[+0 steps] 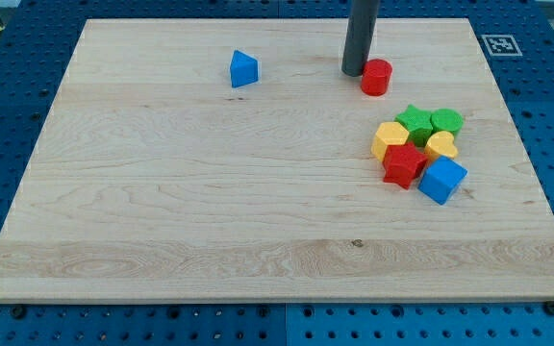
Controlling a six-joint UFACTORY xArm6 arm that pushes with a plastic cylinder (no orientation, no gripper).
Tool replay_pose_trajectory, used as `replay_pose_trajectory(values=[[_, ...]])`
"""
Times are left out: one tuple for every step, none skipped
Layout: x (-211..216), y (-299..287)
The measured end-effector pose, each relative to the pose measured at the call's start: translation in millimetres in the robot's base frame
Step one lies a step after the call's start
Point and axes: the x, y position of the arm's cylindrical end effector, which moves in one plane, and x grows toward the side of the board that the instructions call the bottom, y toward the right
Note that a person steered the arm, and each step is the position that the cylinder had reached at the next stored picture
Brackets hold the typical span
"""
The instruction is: Move the red circle to the right of the yellow heart
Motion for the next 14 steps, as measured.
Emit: replay_pose_trajectory(values=[[0.0, 23.9], [2.9, 36.9], [11.7, 10.7], [11.8, 15.8], [16.8, 58.6], [22.1, 72.1], [22.1, 70.9], [22.1, 41.1], [22.3, 48.3], [31.8, 82.9], [45.9, 85.4], [45.9, 85.4], [52.8, 86.1], [53.0, 77.5]])
